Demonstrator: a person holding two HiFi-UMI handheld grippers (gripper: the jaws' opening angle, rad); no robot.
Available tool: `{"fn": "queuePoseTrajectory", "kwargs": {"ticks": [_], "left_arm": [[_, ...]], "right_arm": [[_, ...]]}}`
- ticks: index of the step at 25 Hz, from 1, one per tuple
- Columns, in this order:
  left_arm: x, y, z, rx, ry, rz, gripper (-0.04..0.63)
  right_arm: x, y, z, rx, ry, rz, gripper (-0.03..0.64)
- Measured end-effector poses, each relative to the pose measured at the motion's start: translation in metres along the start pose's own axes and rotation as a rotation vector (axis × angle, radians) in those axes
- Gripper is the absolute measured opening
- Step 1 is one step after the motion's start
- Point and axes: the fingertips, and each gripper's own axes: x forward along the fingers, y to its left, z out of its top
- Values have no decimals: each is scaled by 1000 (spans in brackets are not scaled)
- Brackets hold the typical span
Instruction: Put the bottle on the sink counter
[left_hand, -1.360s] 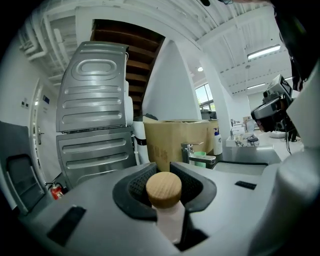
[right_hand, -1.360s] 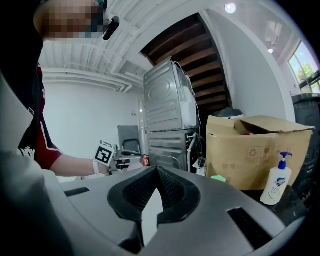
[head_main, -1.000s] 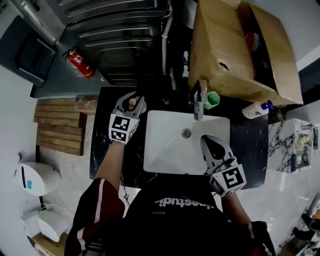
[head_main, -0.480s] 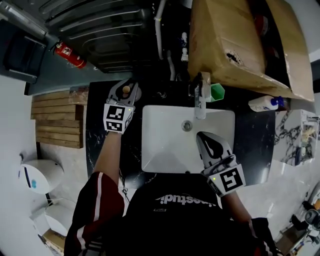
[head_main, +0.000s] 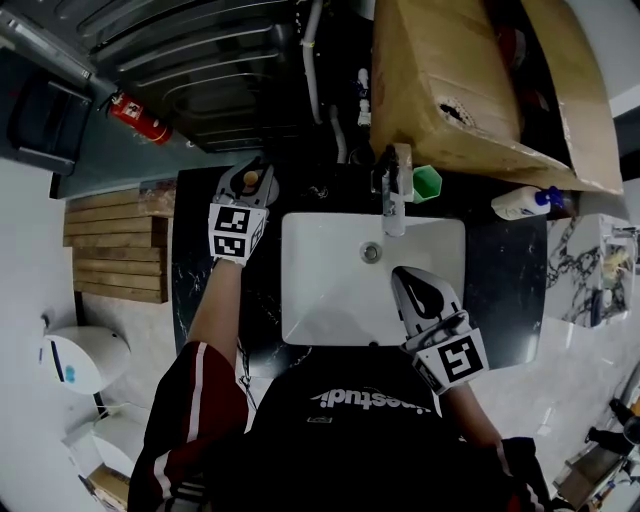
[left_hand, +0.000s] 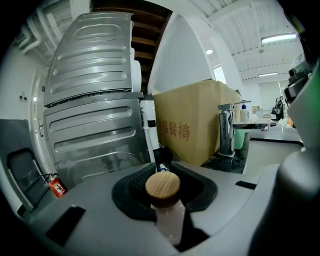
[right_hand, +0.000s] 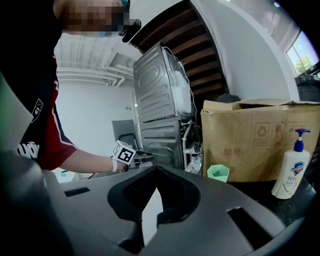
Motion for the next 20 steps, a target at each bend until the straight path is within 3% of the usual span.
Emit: {"fn": "queuePoseTrajectory", "kwargs": {"ticks": [11, 20], "left_arm": [[-17, 3, 22, 69, -13, 44, 149], [-94, 4, 84, 64, -134, 100, 150]], "right_arm": [[-21, -1, 9, 0, -36, -17, 38], [-50, 17, 36, -28, -107, -11, 38]]}}
